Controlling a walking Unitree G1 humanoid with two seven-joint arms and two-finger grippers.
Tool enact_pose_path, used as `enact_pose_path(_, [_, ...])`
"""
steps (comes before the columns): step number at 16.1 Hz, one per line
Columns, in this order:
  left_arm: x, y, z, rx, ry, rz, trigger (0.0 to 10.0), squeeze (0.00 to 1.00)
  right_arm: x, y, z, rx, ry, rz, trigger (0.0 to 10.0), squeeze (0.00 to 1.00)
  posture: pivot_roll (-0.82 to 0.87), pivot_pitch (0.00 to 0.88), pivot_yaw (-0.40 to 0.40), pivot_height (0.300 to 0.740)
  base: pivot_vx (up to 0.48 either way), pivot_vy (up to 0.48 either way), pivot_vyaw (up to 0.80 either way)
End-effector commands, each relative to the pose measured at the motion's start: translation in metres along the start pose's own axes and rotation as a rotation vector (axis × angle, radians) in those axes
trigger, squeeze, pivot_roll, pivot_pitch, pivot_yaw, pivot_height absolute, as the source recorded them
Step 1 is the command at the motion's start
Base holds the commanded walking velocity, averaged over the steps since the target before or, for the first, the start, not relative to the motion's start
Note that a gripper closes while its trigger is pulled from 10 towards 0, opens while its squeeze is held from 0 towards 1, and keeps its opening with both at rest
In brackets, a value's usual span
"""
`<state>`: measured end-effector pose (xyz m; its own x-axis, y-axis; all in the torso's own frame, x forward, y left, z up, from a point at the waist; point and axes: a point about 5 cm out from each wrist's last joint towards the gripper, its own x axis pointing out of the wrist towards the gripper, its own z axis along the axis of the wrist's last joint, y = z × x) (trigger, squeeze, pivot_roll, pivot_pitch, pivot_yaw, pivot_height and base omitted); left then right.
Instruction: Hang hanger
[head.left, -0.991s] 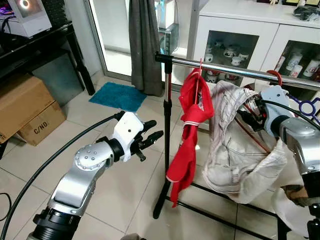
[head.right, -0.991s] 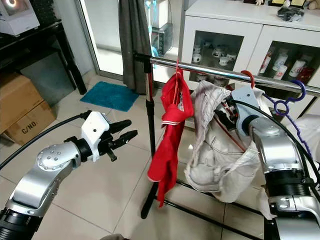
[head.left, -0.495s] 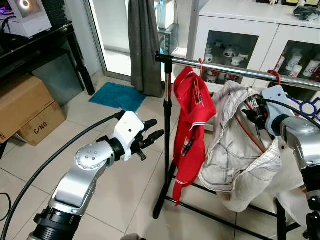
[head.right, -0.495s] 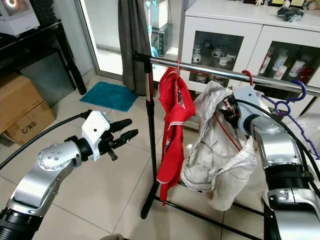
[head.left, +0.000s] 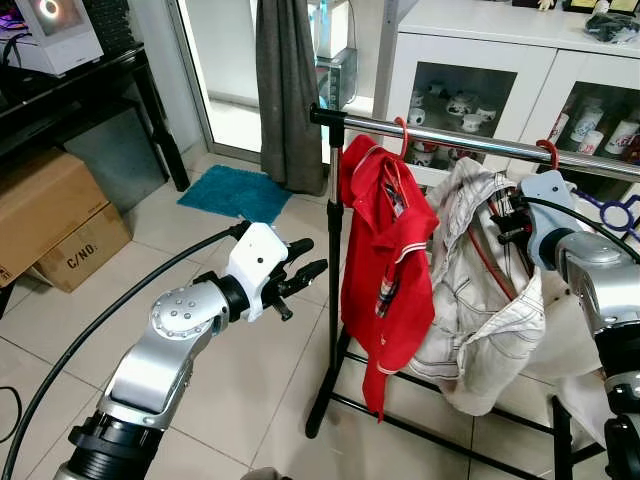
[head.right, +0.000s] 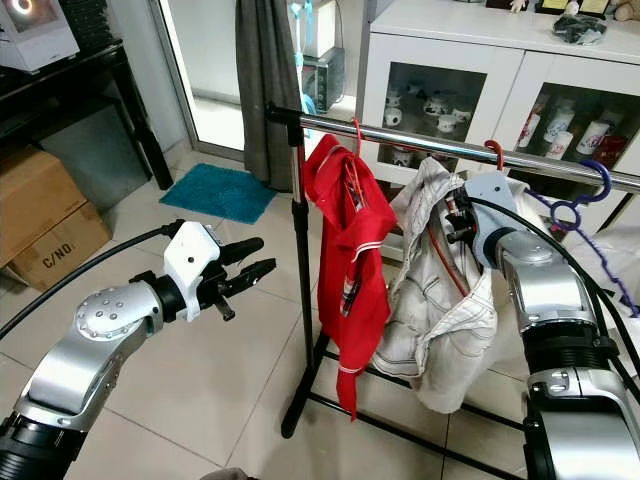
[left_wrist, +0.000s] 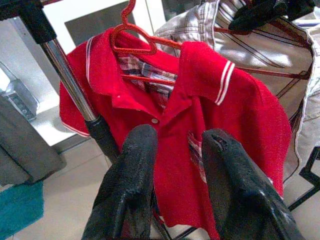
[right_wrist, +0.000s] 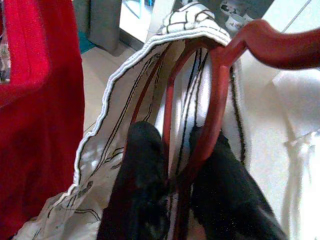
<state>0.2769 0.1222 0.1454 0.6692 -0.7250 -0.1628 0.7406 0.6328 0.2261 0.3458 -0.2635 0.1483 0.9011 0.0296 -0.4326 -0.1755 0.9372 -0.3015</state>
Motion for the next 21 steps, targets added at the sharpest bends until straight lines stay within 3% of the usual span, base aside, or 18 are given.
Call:
enact_pose_path(1, [0.001, 0.002, 0.002, 0.019, 0.001, -0.005, 10.0, 0.00, 0.003, 0.005, -0.009, 0.012, 0.040, 0.012, 0.0, 0.00, -0.03, 0.000, 0.029, 0.740, 0.000, 0.000, 0.00])
enact_pose_path(9, [0.003, -0.009, 0.005, -0.006, -0.033, -0.068, 10.0, 0.00, -0.002, 0.015, -0.006, 0.067, -0.015, 0.022, 0.0, 0.00, -0.03, 0.000, 0.028, 0.740, 0.000, 0.000, 0.00])
enact_pose_path(13, [0.001, -0.014, 0.016, -0.050, -0.123, -0.093, 10.0, 0.00, -0.011, 0.021, 0.006, 0.119, -0.130, -0.009, 0.0, 0.00, -0.03, 0.000, 0.028, 0.740, 0.000, 0.000, 0.00])
enact_pose_path(15, [0.000, -0.013, 0.019, -0.067, -0.148, -0.087, 10.0, 0.00, -0.020, 0.024, 0.020, 0.133, -0.247, -0.043, 0.0, 0.00, -0.03, 0.000, 0.030, 0.740, 0.000, 0.000, 0.00])
enact_pose_path(19, [0.000, -0.016, 0.020, -0.111, -0.161, -0.084, 10.0, 0.00, -0.033, 0.028, 0.028, 0.189, -0.315, -0.075, 0.0, 0.00, -0.03, 0.000, 0.028, 0.740, 0.000, 0.000, 0.00])
enact_pose_path(21, [0.000, -0.015, 0.014, -0.100, -0.116, -0.052, 10.0, 0.00, -0.039, 0.035, 0.028, 0.231, -0.388, -0.066, 0.0, 0.00, -0.03, 0.000, 0.027, 0.740, 0.000, 0.000, 0.00])
